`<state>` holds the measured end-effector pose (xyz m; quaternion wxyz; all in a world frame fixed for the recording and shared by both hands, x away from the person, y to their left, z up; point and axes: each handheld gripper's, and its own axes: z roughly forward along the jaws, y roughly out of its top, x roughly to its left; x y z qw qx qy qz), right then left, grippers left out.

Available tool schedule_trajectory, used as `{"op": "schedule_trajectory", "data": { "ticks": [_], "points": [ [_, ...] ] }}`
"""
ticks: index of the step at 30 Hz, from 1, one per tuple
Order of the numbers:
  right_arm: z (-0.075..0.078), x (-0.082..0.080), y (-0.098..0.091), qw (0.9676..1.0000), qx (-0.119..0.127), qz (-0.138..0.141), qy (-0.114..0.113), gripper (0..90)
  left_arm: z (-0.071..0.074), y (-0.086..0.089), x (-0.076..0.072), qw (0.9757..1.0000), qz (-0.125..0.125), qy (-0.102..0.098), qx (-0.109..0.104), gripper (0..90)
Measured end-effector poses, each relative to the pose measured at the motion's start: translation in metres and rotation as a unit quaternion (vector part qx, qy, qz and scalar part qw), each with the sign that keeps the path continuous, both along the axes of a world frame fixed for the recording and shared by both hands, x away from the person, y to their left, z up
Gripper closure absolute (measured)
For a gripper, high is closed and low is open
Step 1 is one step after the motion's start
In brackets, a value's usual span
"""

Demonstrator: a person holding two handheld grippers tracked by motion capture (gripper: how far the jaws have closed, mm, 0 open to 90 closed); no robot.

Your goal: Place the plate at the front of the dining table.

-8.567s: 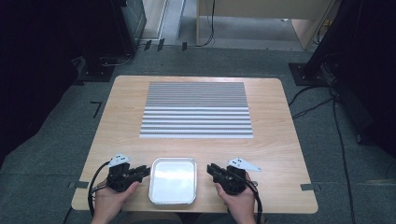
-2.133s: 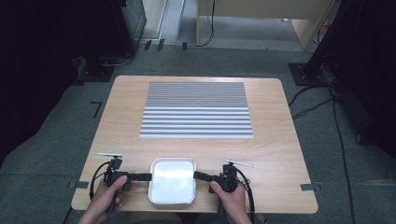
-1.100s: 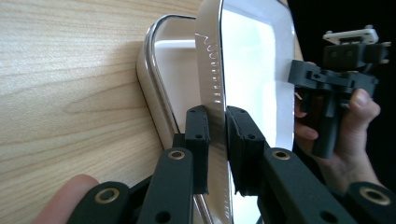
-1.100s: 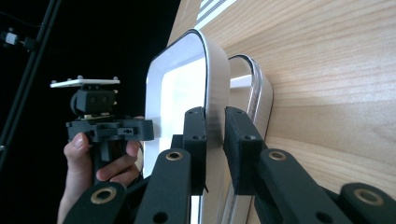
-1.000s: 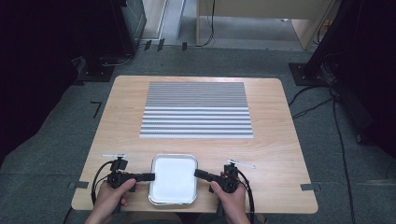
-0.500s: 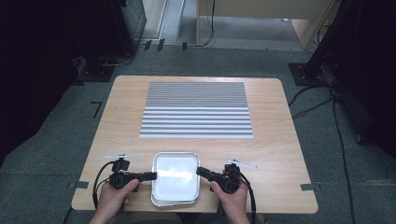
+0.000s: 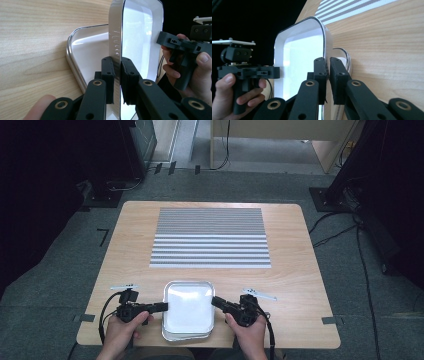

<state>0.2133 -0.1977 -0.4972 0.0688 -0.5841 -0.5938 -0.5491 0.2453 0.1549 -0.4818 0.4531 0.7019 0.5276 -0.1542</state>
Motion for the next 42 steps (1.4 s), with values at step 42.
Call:
{"op": "schedule_trajectory", "data": {
  "ticks": [42],
  "points": [
    [0.062,0.06,-0.012,0.9941,-0.084,-0.039,-0.056,88.6,0.054,-0.041,0.053,0.989,0.047,-0.127,0.06,86.4]
  ]
}}
